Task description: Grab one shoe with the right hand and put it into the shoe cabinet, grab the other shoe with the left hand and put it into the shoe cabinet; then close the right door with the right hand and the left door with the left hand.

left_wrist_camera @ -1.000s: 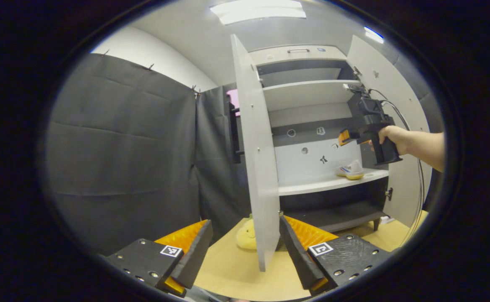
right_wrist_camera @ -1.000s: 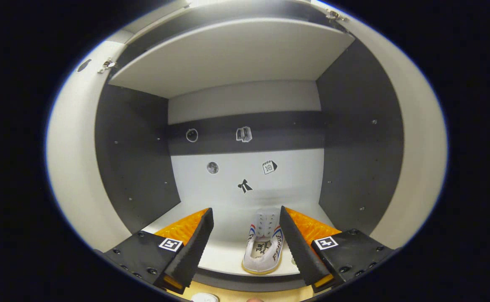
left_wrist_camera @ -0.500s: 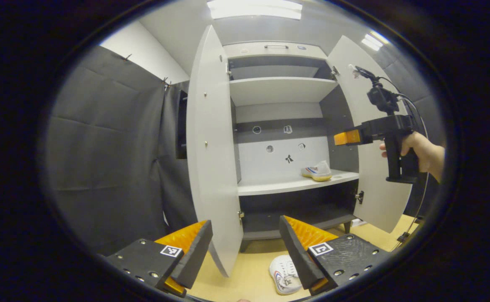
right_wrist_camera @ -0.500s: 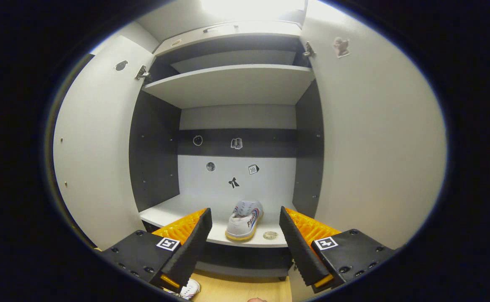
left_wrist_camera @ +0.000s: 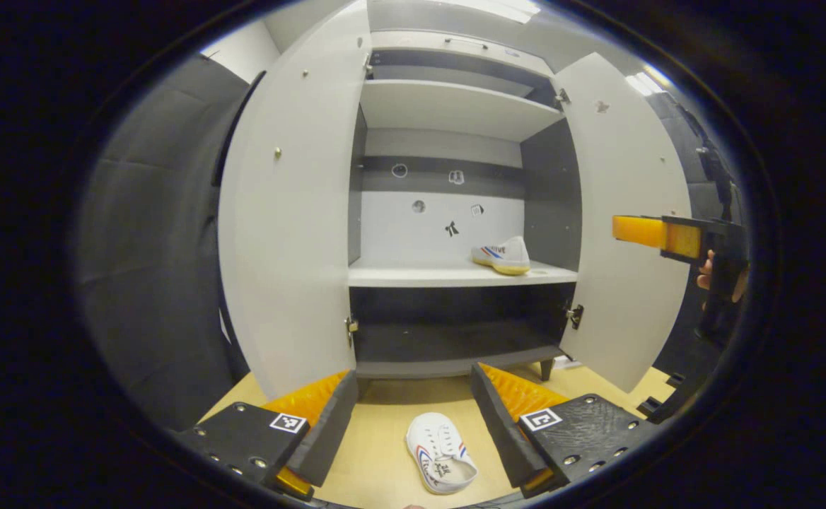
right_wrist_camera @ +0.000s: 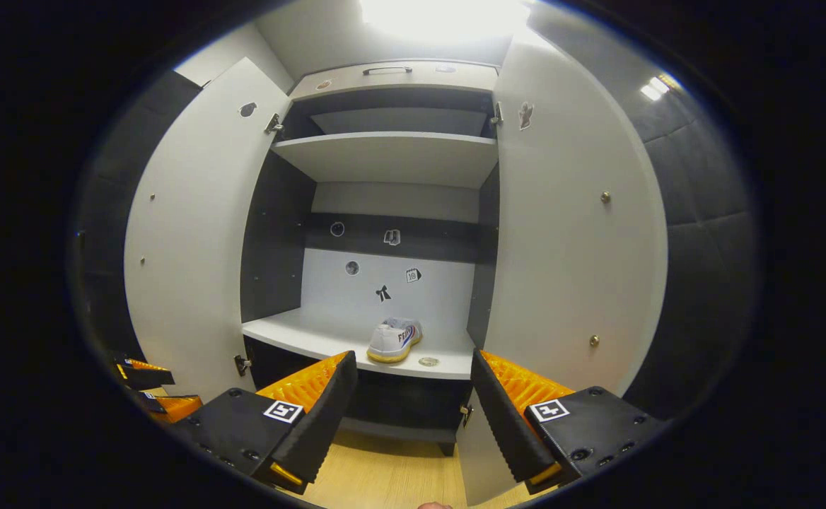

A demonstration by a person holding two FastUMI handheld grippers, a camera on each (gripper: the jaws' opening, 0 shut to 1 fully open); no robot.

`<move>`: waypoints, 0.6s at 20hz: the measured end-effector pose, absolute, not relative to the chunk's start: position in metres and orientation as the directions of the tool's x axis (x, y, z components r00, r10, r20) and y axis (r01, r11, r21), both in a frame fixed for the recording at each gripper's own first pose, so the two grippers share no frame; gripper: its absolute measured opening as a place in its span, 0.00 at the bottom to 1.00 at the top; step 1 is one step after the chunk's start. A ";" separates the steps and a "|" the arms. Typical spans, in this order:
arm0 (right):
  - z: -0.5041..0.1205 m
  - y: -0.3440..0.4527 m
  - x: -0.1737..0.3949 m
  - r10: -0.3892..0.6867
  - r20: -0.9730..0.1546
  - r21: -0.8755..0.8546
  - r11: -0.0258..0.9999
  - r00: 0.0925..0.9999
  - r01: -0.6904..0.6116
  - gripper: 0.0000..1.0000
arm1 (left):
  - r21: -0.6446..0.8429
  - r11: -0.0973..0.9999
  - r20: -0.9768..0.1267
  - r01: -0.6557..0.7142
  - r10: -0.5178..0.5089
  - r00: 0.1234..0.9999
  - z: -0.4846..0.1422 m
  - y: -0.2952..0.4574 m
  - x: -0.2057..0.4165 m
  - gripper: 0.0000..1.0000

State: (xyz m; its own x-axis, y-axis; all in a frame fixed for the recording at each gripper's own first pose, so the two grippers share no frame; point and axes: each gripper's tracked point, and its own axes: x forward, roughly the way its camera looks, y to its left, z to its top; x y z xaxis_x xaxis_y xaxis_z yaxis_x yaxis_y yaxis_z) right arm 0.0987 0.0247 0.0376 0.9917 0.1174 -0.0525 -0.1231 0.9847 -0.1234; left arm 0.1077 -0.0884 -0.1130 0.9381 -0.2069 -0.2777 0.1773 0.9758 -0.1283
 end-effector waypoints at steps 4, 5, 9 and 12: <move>0.033 0.017 0.075 0.097 -0.050 -0.149 0.983 0.994 -0.104 1.00 | -0.134 0.970 -0.350 0.202 -0.237 0.906 -0.149 -0.098 0.117 0.94; 0.033 0.015 0.070 0.093 -0.048 -0.154 0.983 0.995 -0.099 1.00 | -0.140 0.969 -0.369 0.205 -0.243 0.897 -0.158 -0.099 0.118 0.94; 0.028 0.012 0.050 0.082 -0.053 -0.174 0.981 0.995 -0.090 1.00 | -0.157 0.965 -0.446 0.208 -0.258 0.857 -0.197 -0.102 0.124 0.94; 0.020 0.008 0.039 0.067 -0.071 -0.179 0.981 0.995 -0.079 0.99 | -0.163 0.963 -0.507 0.216 -0.269 0.819 -0.229 -0.105 0.127 0.94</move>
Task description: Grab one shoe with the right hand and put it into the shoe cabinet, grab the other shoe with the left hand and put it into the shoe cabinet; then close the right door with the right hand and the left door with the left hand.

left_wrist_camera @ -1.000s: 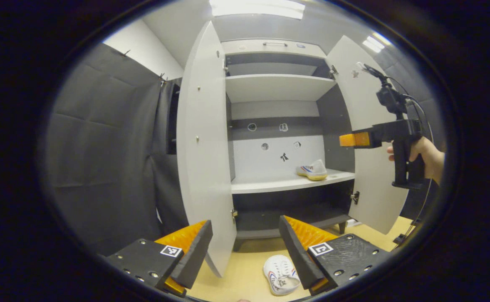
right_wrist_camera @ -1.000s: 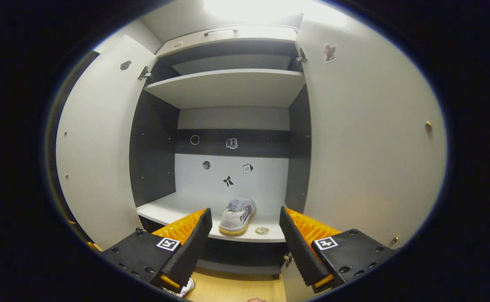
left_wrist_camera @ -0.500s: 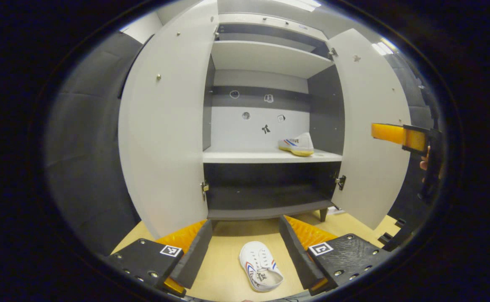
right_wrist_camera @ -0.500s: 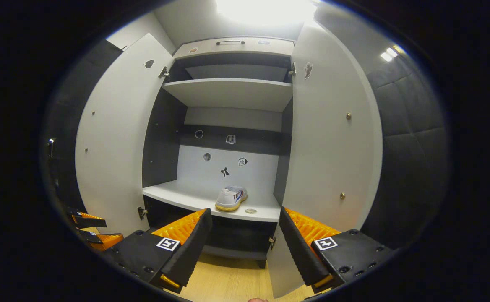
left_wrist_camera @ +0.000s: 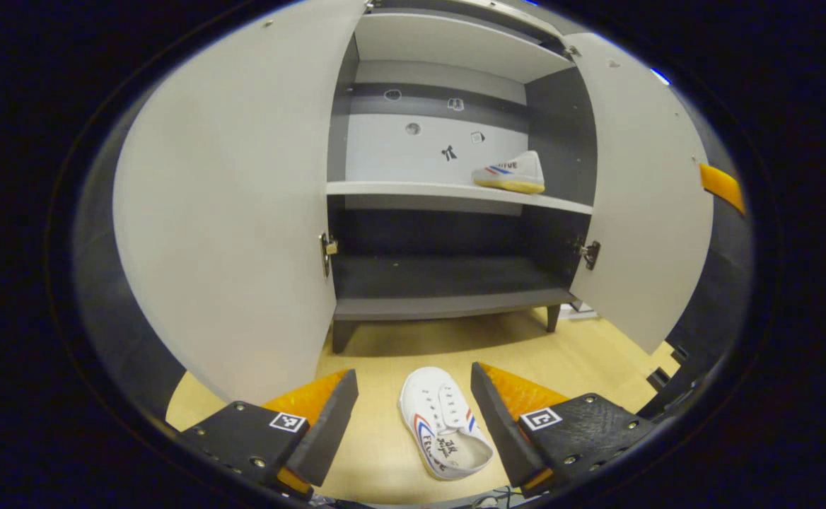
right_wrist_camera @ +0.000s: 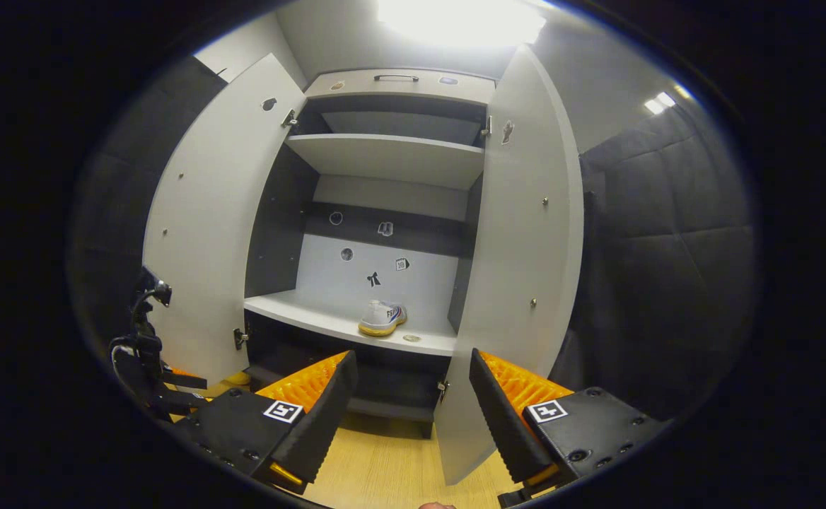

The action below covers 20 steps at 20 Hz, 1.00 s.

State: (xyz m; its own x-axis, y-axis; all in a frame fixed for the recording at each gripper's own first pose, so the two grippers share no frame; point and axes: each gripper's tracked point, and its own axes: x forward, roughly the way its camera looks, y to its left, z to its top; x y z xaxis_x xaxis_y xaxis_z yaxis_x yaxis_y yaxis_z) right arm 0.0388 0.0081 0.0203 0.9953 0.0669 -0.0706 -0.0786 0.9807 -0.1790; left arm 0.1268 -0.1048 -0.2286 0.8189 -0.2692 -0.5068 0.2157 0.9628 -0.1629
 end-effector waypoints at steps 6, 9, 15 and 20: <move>0.010 -0.008 0.023 0.018 -0.101 -0.169 0.985 0.995 -0.035 0.97 | -0.174 0.956 -0.615 0.234 -0.291 0.733 -0.285 -0.113 0.123 0.94; 0.004 -0.014 0.018 -0.001 -0.120 -0.163 0.986 0.993 -0.019 0.97 | -0.176 0.955 -0.667 0.238 -0.293 0.685 -0.312 -0.116 0.122 0.94; -0.006 -0.024 0.011 -0.023 -0.162 -0.163 0.987 0.987 -0.004 0.98 | -0.191 0.954 -0.751 0.232 -0.294 0.591 -0.360 -0.122 0.119 0.94; -0.014 -0.028 0.009 -0.034 -0.191 -0.160 0.987 0.981 0.003 0.98 | -0.180 0.954 -0.791 0.238 -0.284 0.541 -0.381 -0.125 0.119 0.94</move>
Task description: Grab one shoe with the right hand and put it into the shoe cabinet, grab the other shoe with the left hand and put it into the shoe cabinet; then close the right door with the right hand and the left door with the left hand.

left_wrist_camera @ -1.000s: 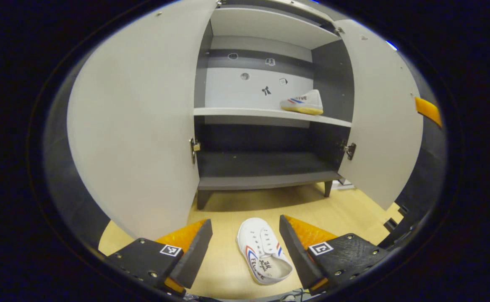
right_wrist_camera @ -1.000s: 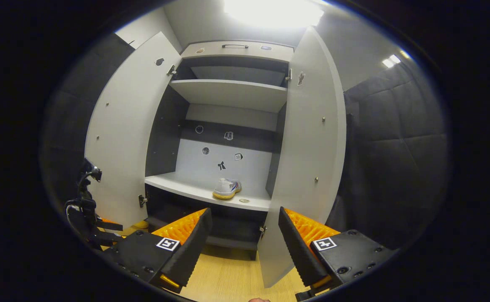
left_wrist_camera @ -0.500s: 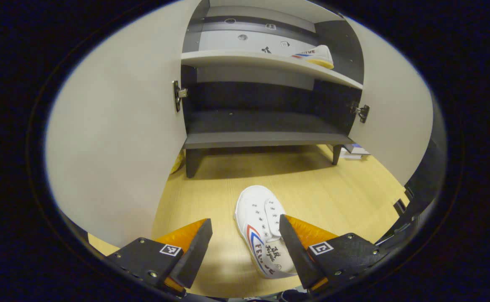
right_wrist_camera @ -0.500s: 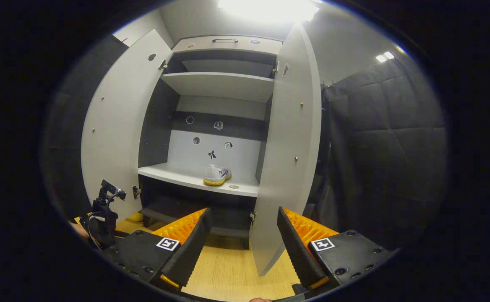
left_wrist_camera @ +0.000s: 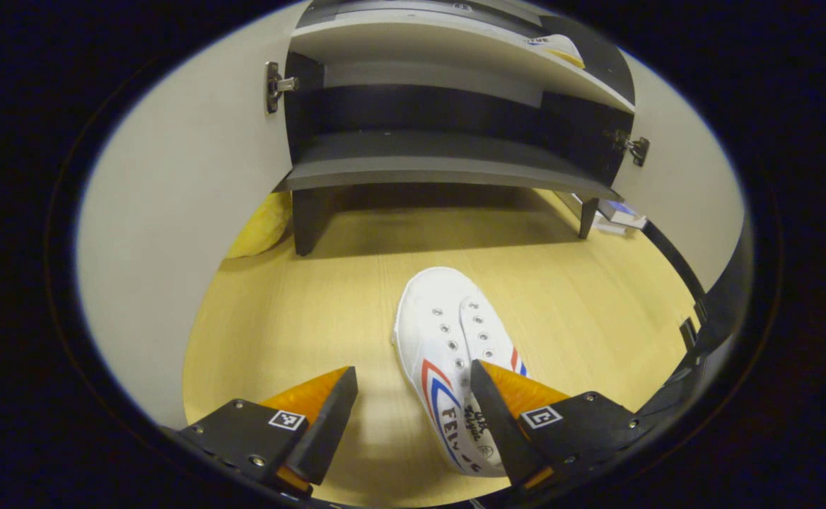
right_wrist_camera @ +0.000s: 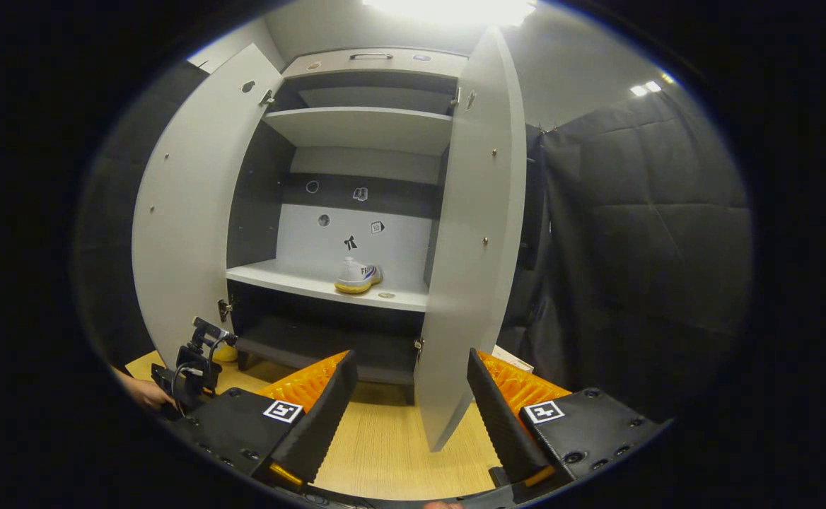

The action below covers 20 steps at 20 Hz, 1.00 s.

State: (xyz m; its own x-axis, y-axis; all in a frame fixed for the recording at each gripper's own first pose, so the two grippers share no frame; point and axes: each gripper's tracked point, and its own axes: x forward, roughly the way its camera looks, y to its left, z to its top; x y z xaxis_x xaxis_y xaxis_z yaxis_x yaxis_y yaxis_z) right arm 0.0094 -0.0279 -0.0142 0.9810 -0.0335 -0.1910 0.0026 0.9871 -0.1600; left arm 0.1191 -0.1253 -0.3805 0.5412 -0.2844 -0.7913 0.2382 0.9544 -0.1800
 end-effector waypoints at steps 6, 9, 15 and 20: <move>-0.021 -0.026 0.013 -0.030 -0.209 -0.154 0.988 0.977 -0.002 0.98 | -0.192 0.951 -0.821 0.242 -0.290 0.491 -0.396 -0.127 0.114 0.96; -0.023 -0.024 0.016 -0.019 -0.215 -0.133 0.991 0.976 -0.010 0.98 | -0.280 0.936 -0.816 0.211 -0.348 0.461 -0.396 -0.140 0.111 0.81; -0.024 -0.019 0.017 0.002 -0.217 -0.130 0.991 0.976 -0.031 0.98 | -0.239 0.945 -0.840 0.222 -0.316 0.441 -0.394 -0.143 0.110 0.47; -0.025 -0.021 0.016 0.006 -0.220 -0.135 0.990 0.975 -0.036 0.98 | -0.235 0.954 -0.843 0.185 -0.295 0.449 -0.385 -0.137 0.113 0.29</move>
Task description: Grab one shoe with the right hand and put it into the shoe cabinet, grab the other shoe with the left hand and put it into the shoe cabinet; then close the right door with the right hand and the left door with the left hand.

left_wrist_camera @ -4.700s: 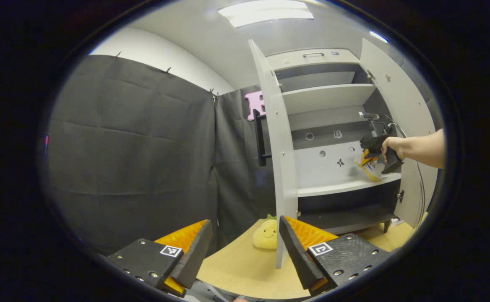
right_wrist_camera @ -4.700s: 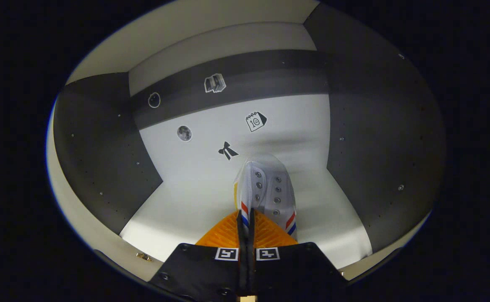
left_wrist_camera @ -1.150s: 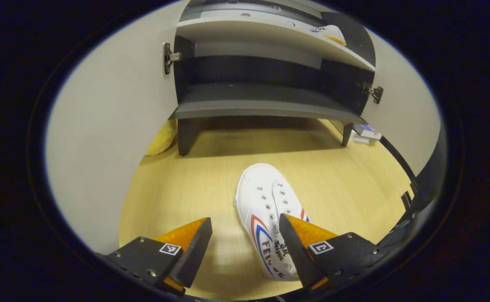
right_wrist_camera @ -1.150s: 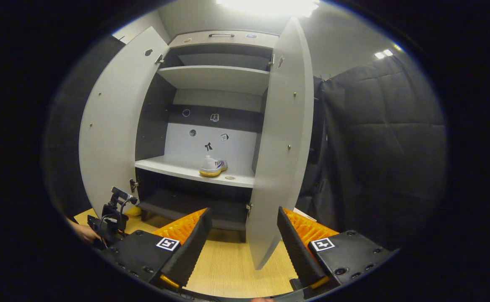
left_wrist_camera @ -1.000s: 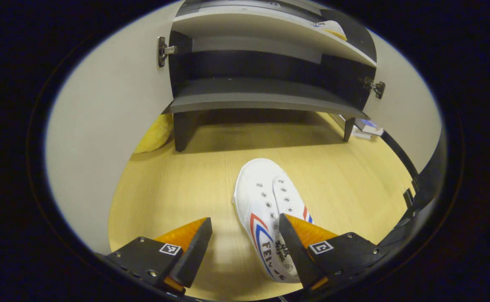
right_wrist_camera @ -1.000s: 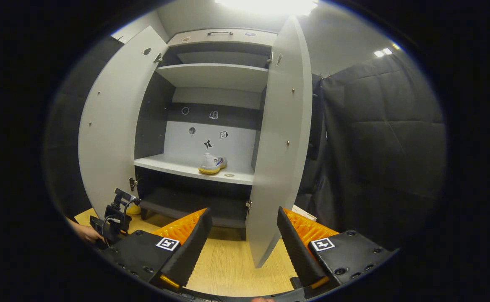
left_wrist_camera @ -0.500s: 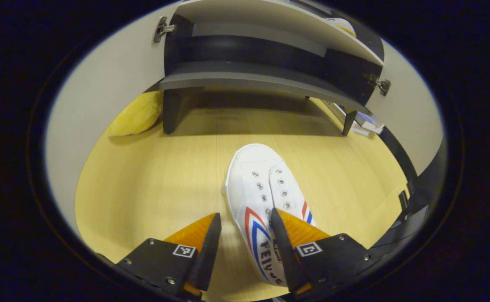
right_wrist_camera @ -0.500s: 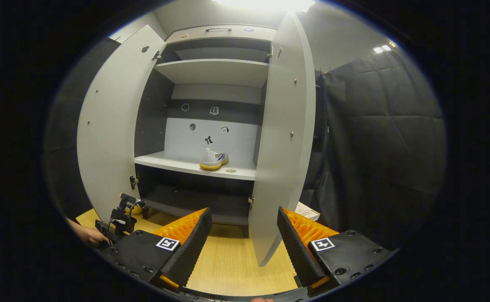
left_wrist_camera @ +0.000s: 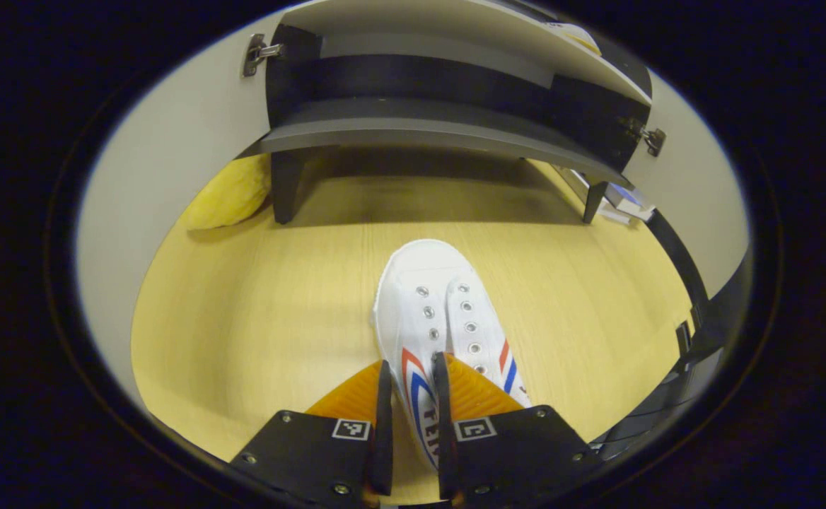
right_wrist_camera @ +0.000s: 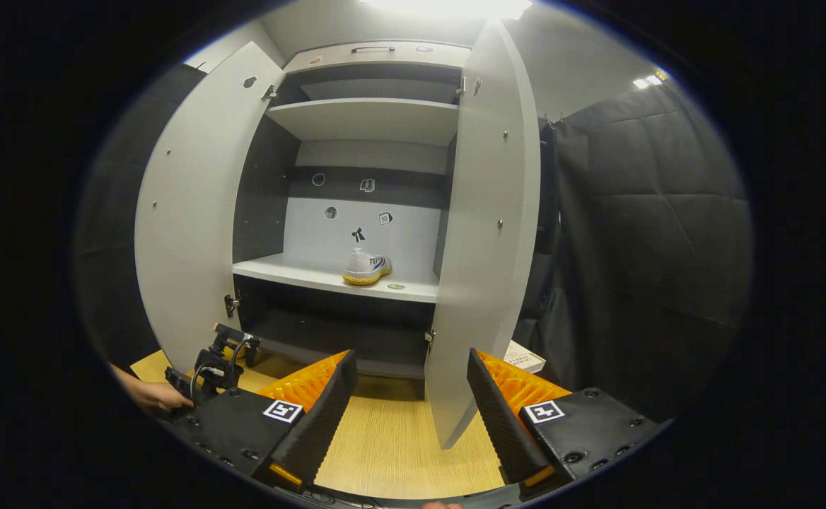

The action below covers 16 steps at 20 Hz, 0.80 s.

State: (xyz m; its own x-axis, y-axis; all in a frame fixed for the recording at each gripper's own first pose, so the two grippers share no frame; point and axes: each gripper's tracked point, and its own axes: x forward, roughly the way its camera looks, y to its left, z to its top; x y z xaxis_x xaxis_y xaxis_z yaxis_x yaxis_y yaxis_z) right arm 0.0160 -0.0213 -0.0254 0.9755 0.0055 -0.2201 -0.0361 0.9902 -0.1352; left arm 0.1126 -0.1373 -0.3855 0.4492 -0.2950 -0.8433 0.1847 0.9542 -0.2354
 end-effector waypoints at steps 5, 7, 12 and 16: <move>-0.025 -0.022 0.014 0.014 -0.219 -0.151 0.987 0.976 -0.048 0.98 | -0.156 0.963 -0.810 0.220 -0.252 0.530 -0.383 -0.139 0.119 0.02; -0.024 -0.021 0.012 0.021 -0.215 -0.160 0.986 0.976 -0.057 0.97 | -0.157 0.964 -0.801 0.216 -0.252 0.542 -0.375 -0.135 0.121 0.02; -0.023 -0.021 0.009 0.035 -0.213 -0.158 0.985 0.976 -0.070 0.98 | -0.160 0.960 -0.782 0.231 -0.266 0.563 -0.362 -0.131 0.129 0.02; -0.022 -0.021 0.010 0.045 -0.208 -0.150 0.986 0.977 -0.077 0.97 | -0.196 0.958 -0.750 0.211 -0.285 0.597 -0.339 -0.124 0.139 0.02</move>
State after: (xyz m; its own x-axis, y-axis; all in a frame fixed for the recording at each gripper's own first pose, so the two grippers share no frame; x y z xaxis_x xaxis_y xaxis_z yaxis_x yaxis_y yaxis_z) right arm 0.0098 -0.0212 -0.0217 0.9771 0.0448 -0.2082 -0.0772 0.9857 -0.1498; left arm 0.1389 -0.1241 -0.3386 0.5974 -0.2847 -0.7497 0.2111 0.9577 -0.1955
